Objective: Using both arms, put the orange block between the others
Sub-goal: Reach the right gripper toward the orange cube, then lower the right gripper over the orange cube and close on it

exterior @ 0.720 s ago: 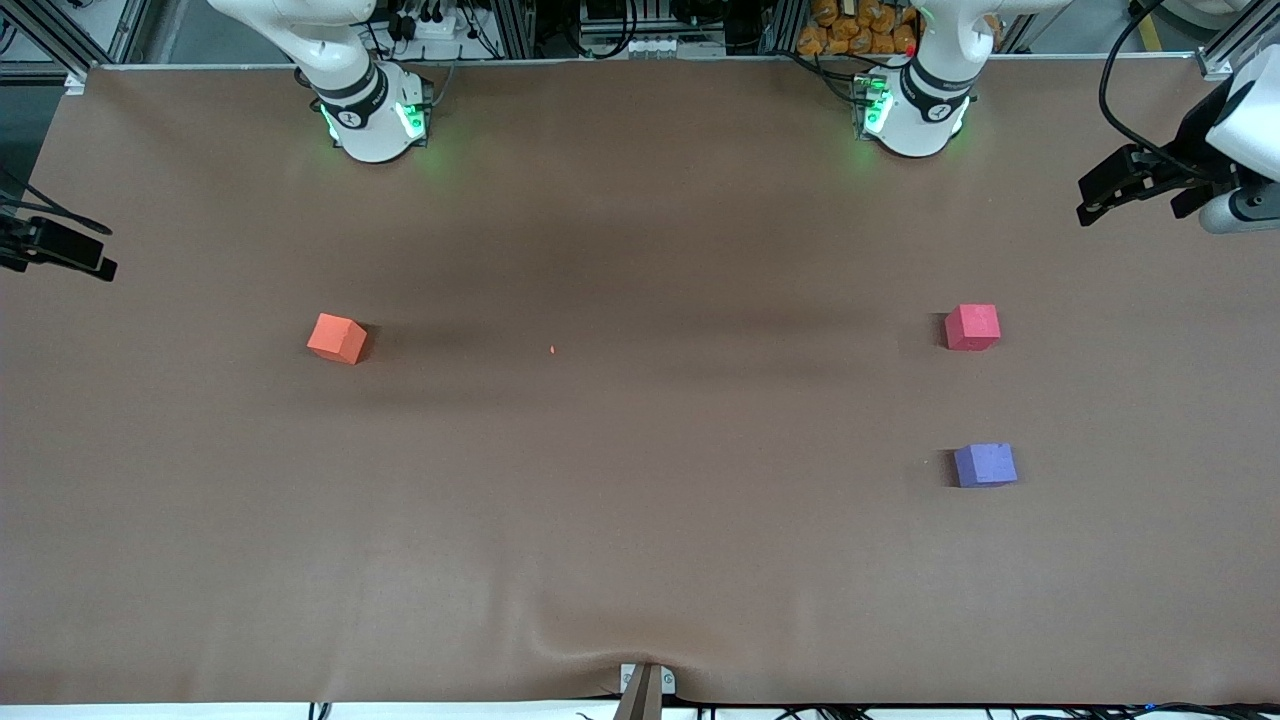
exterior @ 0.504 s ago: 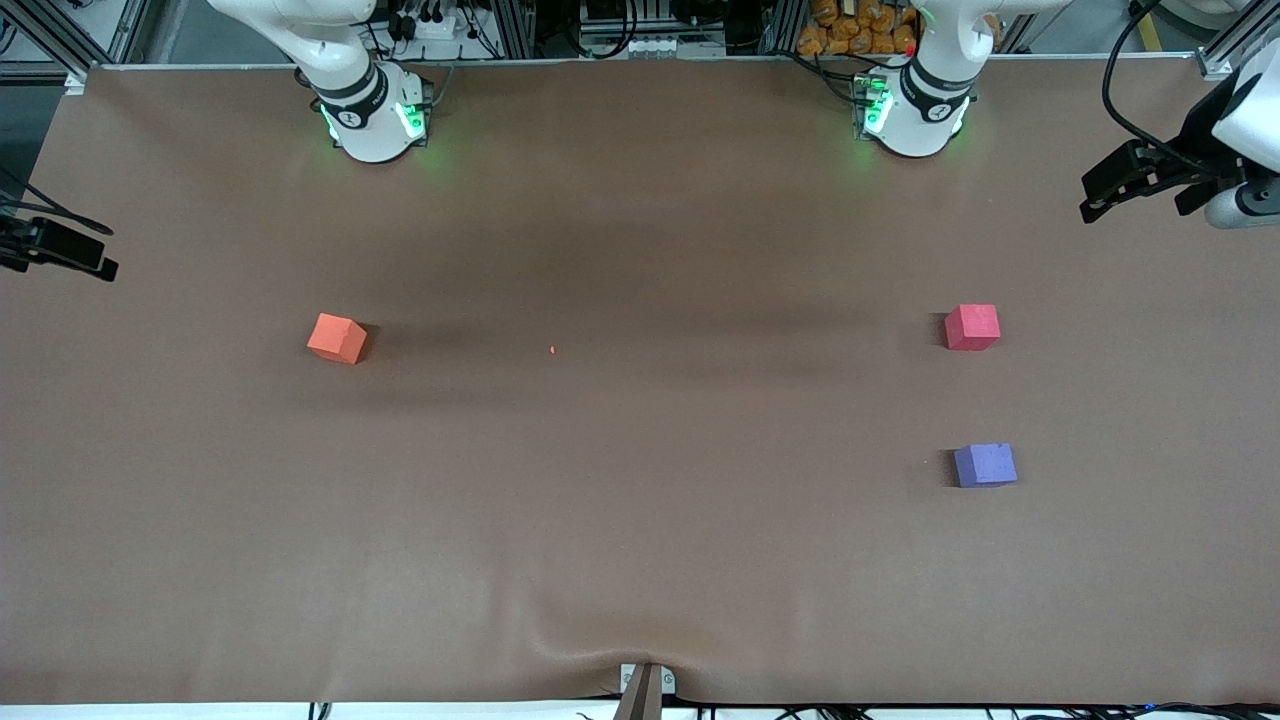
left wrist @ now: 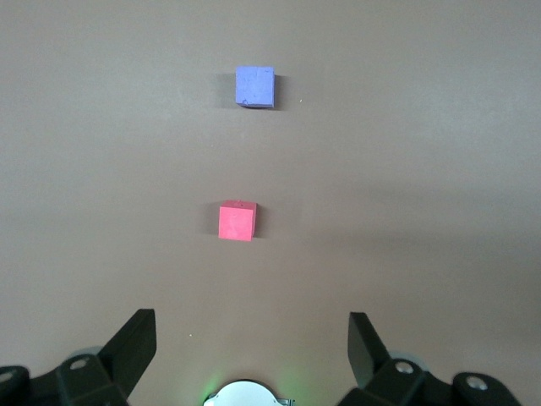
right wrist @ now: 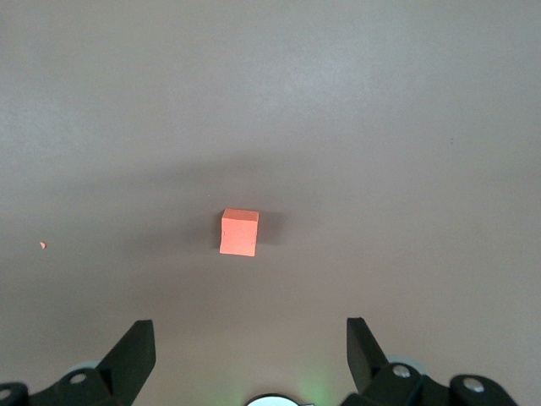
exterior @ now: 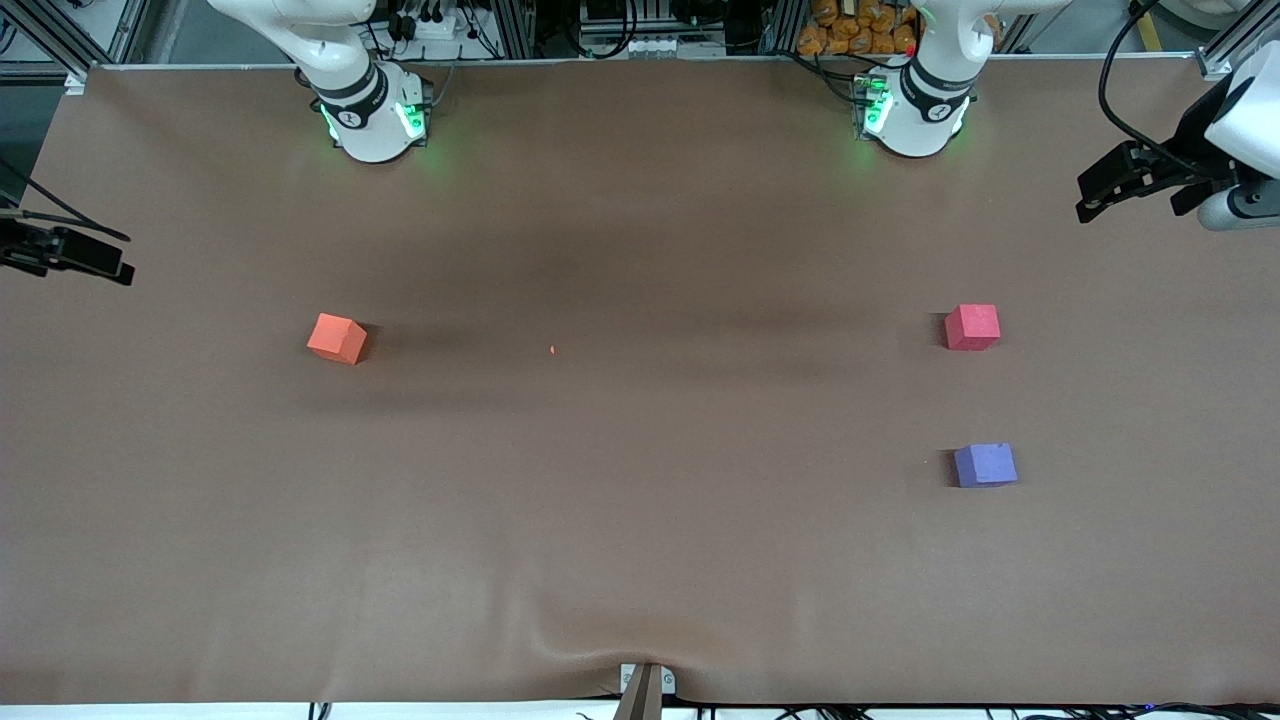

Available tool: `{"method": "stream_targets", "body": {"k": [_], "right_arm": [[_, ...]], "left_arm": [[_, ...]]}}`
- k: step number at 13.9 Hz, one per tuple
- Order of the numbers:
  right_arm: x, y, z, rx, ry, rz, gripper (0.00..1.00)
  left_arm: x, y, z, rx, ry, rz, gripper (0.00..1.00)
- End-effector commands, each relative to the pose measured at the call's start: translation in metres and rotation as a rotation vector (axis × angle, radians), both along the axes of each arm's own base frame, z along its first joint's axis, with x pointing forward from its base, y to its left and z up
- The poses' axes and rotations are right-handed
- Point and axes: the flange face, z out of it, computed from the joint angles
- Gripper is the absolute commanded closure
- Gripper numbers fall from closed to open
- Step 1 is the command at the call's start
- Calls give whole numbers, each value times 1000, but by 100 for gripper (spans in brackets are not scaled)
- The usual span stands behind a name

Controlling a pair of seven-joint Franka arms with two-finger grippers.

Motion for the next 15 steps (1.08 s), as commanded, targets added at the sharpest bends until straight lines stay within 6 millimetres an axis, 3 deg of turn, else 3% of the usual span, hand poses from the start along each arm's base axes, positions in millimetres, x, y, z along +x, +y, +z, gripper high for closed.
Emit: {"method": "stream_targets", "body": {"k": [1,5,11,15], "right_arm": [[-1,3,-29,-6,8,-3,0],[0,7,-98,-1,38,-1,0],[-11,43,-206,27,84,43,0],[-9,45,-266,61,143,19,0]], "left_arm": [[-1,-1,2,1,10,-16,0],[-3,1,1,2,13,-16,0],[-4,1,0,1,14,-17,0],[-4,1,-3,1,17,-17,0]]}}
